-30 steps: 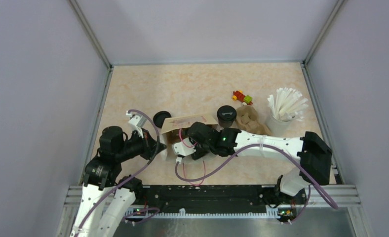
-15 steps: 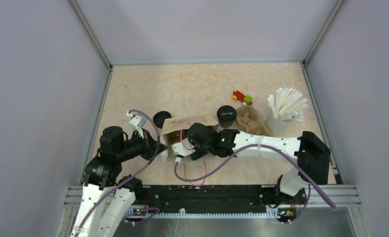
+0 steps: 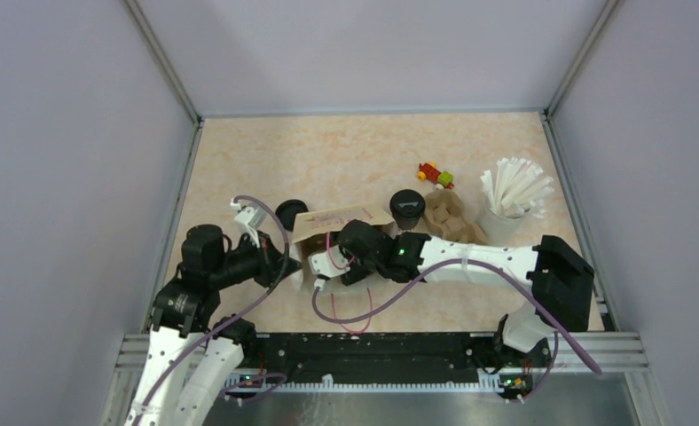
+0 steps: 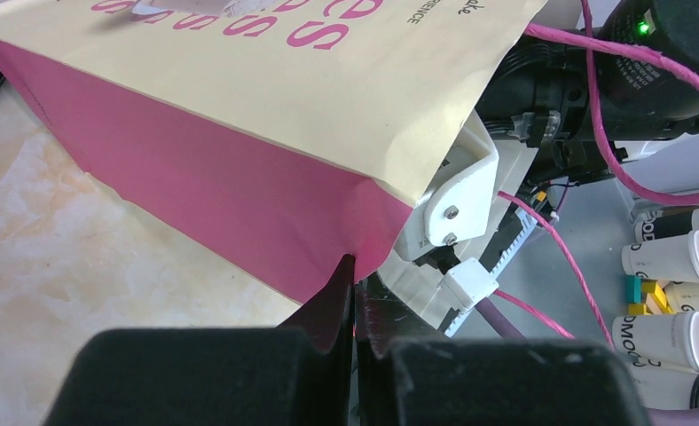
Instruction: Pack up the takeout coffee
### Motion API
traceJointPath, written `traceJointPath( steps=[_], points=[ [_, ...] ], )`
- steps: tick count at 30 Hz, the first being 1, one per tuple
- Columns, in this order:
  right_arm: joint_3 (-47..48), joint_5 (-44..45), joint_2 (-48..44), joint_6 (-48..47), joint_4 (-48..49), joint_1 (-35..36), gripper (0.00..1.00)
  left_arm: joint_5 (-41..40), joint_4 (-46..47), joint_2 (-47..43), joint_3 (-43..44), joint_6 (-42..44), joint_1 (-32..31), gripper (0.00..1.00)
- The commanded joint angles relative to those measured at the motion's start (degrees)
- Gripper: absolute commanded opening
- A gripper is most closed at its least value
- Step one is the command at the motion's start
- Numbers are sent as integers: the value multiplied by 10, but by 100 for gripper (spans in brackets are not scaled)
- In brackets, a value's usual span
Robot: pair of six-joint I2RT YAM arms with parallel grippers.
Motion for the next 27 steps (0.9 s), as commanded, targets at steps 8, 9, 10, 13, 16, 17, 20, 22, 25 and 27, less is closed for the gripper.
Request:
traceJointPath(
  steps=[8, 9, 10, 13, 16, 17, 20, 22, 25, 27],
  points=[
    [-2, -8, 9, 19, -8, -15, 70, 17, 21, 12, 11, 7, 2, 2],
    [4, -9, 8, 18, -10, -15, 70, 15, 22, 12, 12, 5, 2, 2],
    [9, -11, 7, 17, -13, -15, 71, 14, 24, 12, 11, 3, 2, 2],
    [15, -17, 3, 11, -12, -16, 75, 13, 29, 16, 9, -3, 2, 2],
    [24, -22, 3, 10, -12, -16, 76, 13, 25, 21, 12, 2, 2, 2],
    [24, -23, 2, 10, -10, -16, 76, 12, 24, 21, 12, 3, 2, 2],
    [31, -32, 3, 9, -17, -18, 77, 10, 25, 21, 14, 2, 2, 2],
    [34, -35, 4, 6, -18, -19, 78, 9, 25, 23, 15, 3, 2, 2],
    [42, -36, 7, 3, -21, -20, 80, 3, 23, 25, 17, 5, 2, 2],
    [48, -38, 9, 3, -23, -20, 82, 3, 26, 25, 17, 3, 2, 2]
  ],
)
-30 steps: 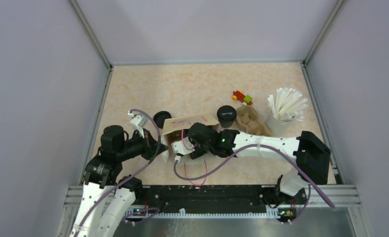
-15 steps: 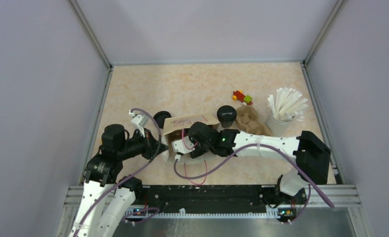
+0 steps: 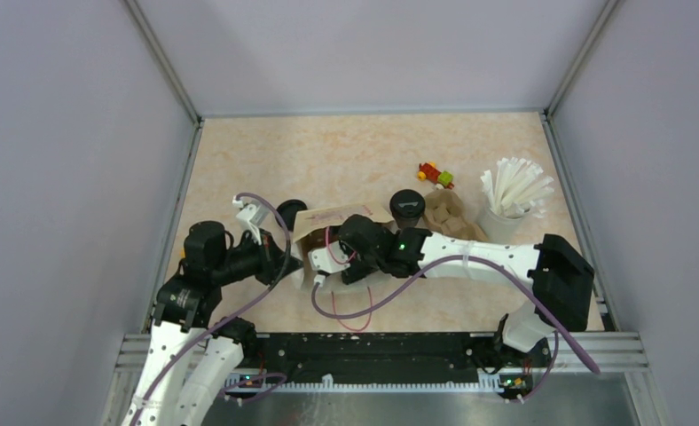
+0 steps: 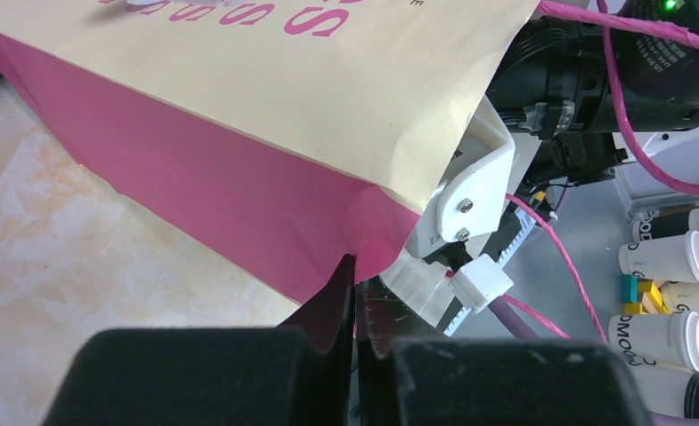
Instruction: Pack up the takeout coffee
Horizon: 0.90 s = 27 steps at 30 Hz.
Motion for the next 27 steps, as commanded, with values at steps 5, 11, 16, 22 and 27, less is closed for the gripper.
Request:
traceJointPath(
  steps=[5, 11, 16, 22, 27],
  points=[
    [42, -34, 6, 3, -14, -8, 89, -3, 23, 8, 19, 0, 2, 2],
    [43, -44, -4, -4, -13, -8, 84, -8, 26, 13, 21, -4, 3, 2],
    [40, -62, -15, -3, -19, -8, 84, -8, 30, 14, 17, -5, 2, 2],
    [35, -68, -22, 4, -5, -9, 85, -4, 32, 16, 16, -8, 2, 2],
    [44, -76, -24, 8, -3, -9, 83, -4, 31, 16, 14, -7, 2, 2]
  ],
)
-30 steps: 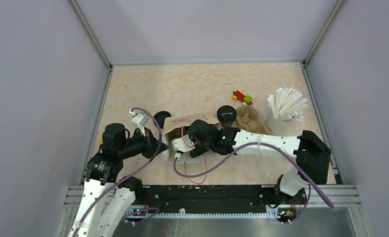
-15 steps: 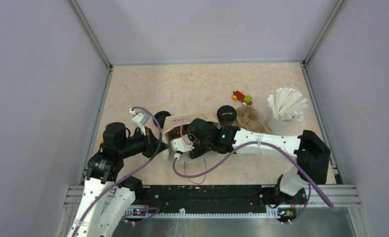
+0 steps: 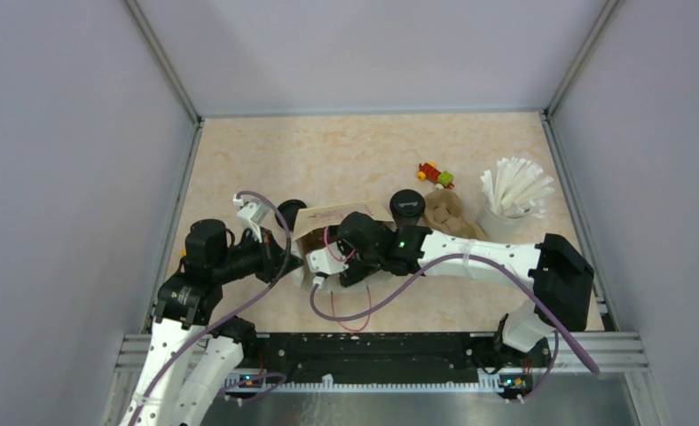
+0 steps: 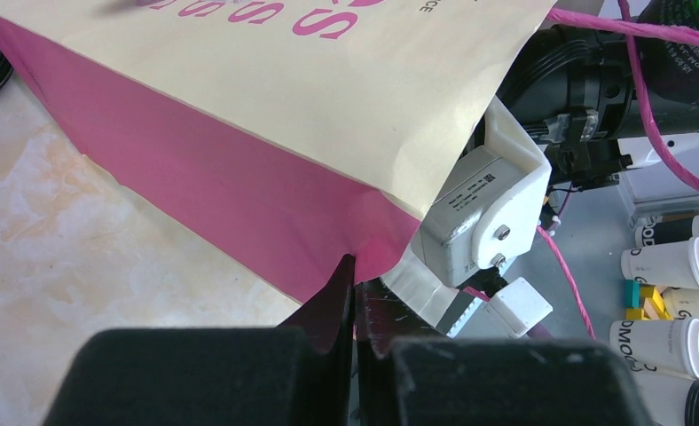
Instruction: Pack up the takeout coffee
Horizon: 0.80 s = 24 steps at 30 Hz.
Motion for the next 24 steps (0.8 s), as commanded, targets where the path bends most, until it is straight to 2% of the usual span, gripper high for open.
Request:
traceJointPath(
  steps=[1, 10, 13, 19, 24],
  points=[
    [29, -21, -27, 9, 13, -6, 82, 4, 25, 5, 13, -4, 2, 2],
    [32, -15, -38, 19, 6, -6, 79, 7, 23, 6, 16, -1, 2, 2],
    [29, -9, -50, 29, 20, -7, 85, 7, 21, 7, 16, 1, 2, 2],
    [34, -15, -65, 29, 4, -8, 86, 9, 21, 7, 16, 2, 2, 2],
    [33, -20, -76, 33, -7, -8, 77, 10, 22, 6, 17, 2, 2, 2]
  ],
)
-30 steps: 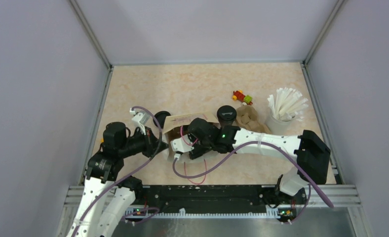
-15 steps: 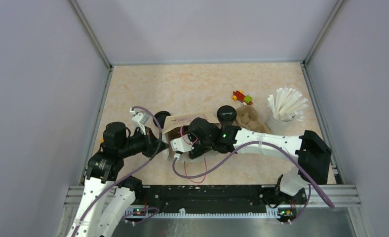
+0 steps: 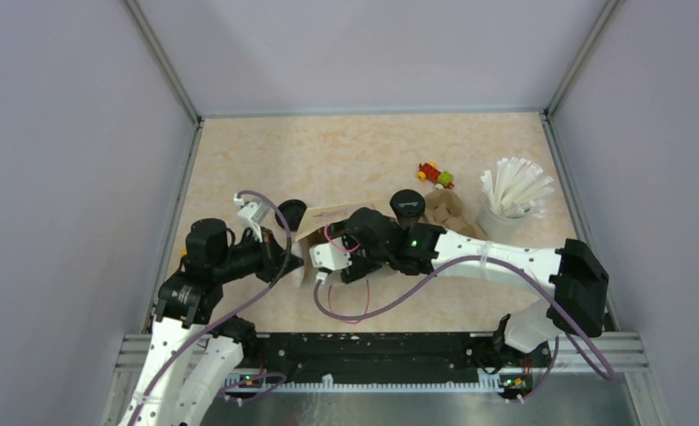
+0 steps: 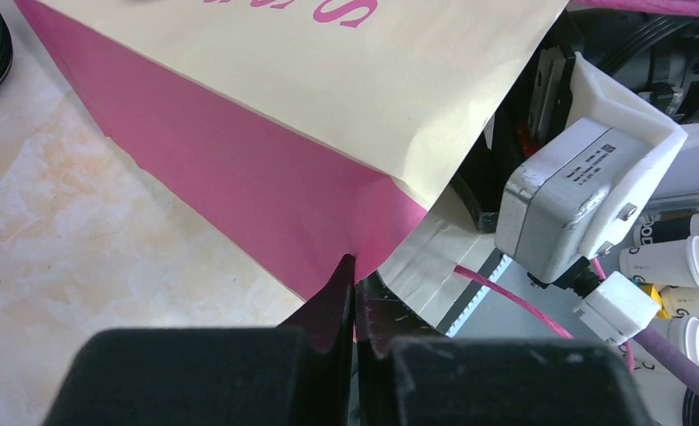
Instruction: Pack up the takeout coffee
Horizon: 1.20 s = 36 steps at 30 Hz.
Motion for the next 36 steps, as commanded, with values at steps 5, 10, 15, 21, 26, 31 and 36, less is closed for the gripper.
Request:
traceJointPath(
  steps=[5, 10, 15, 21, 26, 31, 36],
  points=[
    [33, -20, -31, 19, -23, -7, 66, 7, 20, 2, 19, 3, 2, 2],
    [35, -17, -25, 20, -26, -8, 56, 10, 21, 1, 20, 2, 2, 2],
    [19, -3, -25, 22, -18, -8, 46, 11, 20, 0, 22, 2, 2, 3],
    [-2, 10, -26, 32, -12, -8, 34, 12, 18, -3, 23, 2, 2, 3],
    [-17, 24, -25, 38, -6, -9, 30, 12, 15, -3, 23, 4, 3, 3],
    [-41, 25, -24, 44, -1, -9, 30, 13, 13, -3, 24, 5, 2, 3],
    [-65, 51, -22, 43, 31, -12, 30, 14, 12, -3, 24, 6, 2, 3]
  ],
)
